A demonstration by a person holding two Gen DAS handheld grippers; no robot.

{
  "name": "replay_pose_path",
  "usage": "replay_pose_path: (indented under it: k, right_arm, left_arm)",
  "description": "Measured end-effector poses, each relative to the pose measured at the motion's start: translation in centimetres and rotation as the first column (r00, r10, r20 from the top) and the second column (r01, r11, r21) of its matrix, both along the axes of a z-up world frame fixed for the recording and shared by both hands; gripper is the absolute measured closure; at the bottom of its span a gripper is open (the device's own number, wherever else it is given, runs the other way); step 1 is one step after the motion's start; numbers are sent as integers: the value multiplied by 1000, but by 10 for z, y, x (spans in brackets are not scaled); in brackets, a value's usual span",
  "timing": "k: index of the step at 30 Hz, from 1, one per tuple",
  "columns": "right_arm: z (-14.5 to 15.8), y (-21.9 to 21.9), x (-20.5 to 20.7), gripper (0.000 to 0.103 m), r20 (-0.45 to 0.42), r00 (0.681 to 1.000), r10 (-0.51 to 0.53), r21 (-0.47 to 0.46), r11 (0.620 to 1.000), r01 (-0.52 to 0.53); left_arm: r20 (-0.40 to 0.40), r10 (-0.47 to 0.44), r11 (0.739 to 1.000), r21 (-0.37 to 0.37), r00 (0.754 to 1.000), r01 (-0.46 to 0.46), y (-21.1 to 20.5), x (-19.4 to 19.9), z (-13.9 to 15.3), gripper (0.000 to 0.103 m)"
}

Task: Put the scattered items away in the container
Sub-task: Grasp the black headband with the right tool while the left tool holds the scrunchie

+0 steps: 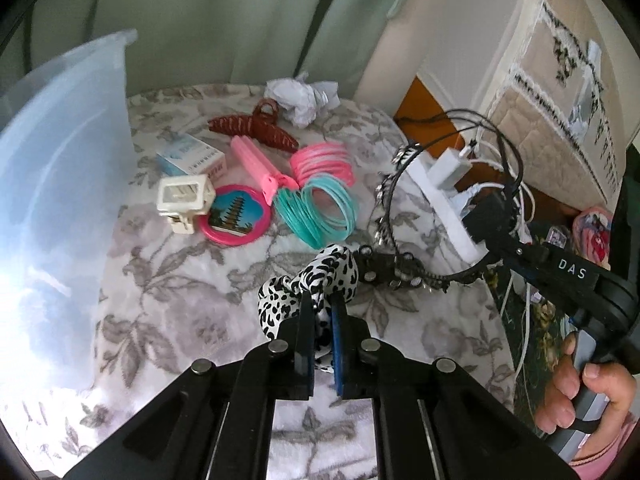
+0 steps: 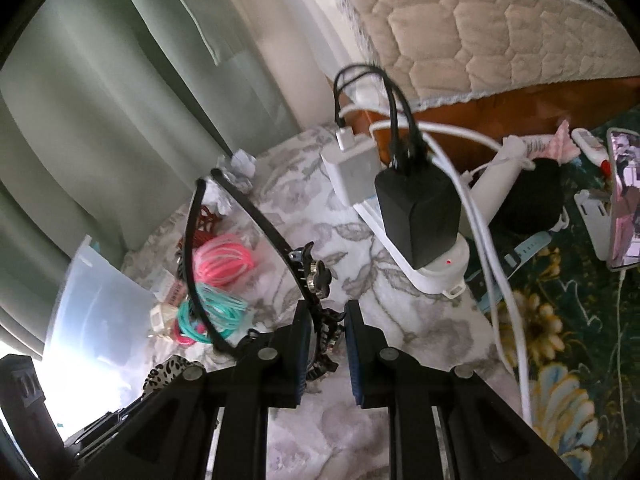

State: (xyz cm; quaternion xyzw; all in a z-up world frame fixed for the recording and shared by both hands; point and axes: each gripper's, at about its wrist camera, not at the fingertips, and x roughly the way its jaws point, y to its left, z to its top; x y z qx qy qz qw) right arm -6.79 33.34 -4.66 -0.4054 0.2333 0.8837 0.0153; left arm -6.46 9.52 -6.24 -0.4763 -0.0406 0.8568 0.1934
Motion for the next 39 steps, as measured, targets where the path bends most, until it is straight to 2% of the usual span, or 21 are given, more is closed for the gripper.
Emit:
replay_pose_path:
  k: [10, 16, 18, 23, 25, 27, 29, 33, 39]
  right_arm:
    - [30, -2, 29, 92, -73, 997, 7, 12, 1000, -6]
    - [18, 5, 36, 92, -31, 1000, -1, -32, 999, 0]
    - [12, 9, 37, 88, -14, 1000, -5, -42, 999, 4]
    - [3, 9, 33, 88, 16, 1000, 15, -48, 999, -14]
    - [-1, 6, 29, 85, 25, 999, 27, -45, 999, -26]
    - [-6, 2, 23, 75, 36, 998, 46, -46, 998, -44]
    - [-10, -2, 16, 70, 45, 997, 62, -48, 997, -60]
    - [-20, -8, -2, 65, 66, 994, 82, -41, 996, -80]
    - [-41, -20, -34, 65, 124, 985, 116, -21, 993, -114]
  left_arm:
    - [-64, 7, 1000, 8, 998, -6, -8, 22, 27, 96]
    - [-76, 18, 1000, 12, 997, -17, -11, 28, 32, 96]
    - [-72, 27, 1000, 16, 997, -26, -13, 27, 32, 96]
    - [-56, 35, 999, 20, 998, -34, -15, 23, 27, 96]
    - [-50, 36, 999, 18, 998, -35, -15, 22, 23, 96]
    - [-47, 33, 999, 13, 998, -33, -14, 20, 21, 96]
    - [-52, 27, 1000, 6, 998, -27, -13, 18, 19, 96]
    - [-58, 14, 1000, -7, 998, -15, -11, 12, 16, 96]
    - [-19, 3, 1000, -5, 1000, -3, -12, -3, 1, 96]
